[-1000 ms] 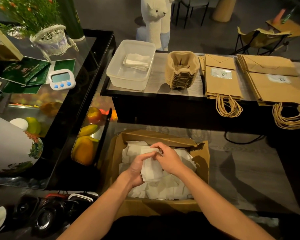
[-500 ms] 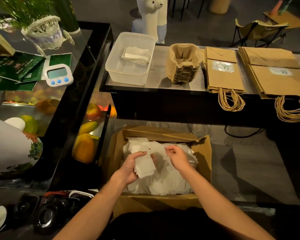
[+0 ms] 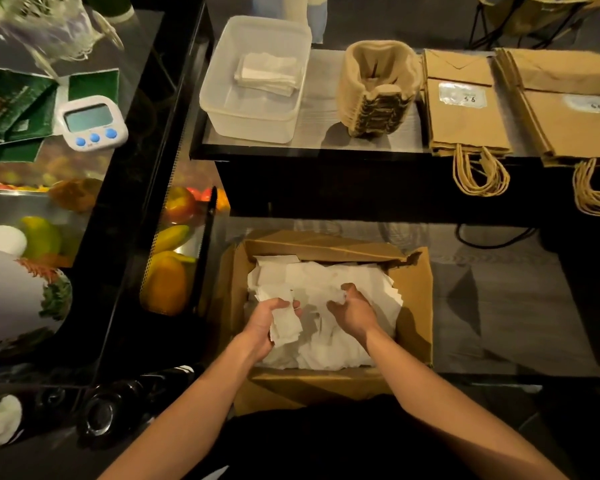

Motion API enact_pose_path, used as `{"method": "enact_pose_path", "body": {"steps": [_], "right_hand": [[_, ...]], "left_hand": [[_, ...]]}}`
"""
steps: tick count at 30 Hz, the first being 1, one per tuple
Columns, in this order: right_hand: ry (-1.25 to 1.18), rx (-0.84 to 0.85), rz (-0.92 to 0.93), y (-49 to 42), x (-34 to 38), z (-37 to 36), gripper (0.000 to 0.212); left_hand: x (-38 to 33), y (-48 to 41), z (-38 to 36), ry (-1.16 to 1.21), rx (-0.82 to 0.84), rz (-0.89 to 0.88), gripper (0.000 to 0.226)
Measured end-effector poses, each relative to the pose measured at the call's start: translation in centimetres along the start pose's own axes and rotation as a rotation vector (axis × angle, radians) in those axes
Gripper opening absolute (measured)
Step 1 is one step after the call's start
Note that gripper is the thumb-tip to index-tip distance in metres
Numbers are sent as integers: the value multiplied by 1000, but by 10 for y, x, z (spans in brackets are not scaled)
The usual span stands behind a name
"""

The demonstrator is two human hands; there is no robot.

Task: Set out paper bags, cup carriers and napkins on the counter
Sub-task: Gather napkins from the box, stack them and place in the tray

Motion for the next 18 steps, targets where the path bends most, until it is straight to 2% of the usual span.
{"method": "enact_pose_path", "body": {"steps": [4, 10, 12, 18], "right_hand": [[-197, -26, -57, -6, 3, -9, 67], [-10, -18, -6, -6, 13, -27, 74], [-29, 8, -17, -6, 16, -29, 73], [-253, 148, -112, 1, 15, -14, 52]], "left_hand": [[-1, -1, 6, -35, -54, -22, 15], [-1, -2, 12, -24, -51, -31, 16], [0, -2, 12, -23, -52, -34, 15], [-2, -3, 14, -65, -61, -48, 18]]}}
Point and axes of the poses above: each hand's wrist, its own y-axis away from the middle knuckle, its own z-axis out of the back of the hand, x = y × z, the point moved 2 cm from there along -y, towards the middle knuckle, and after that the axes turned 15 degrees about -y, right-handed, at the moved point
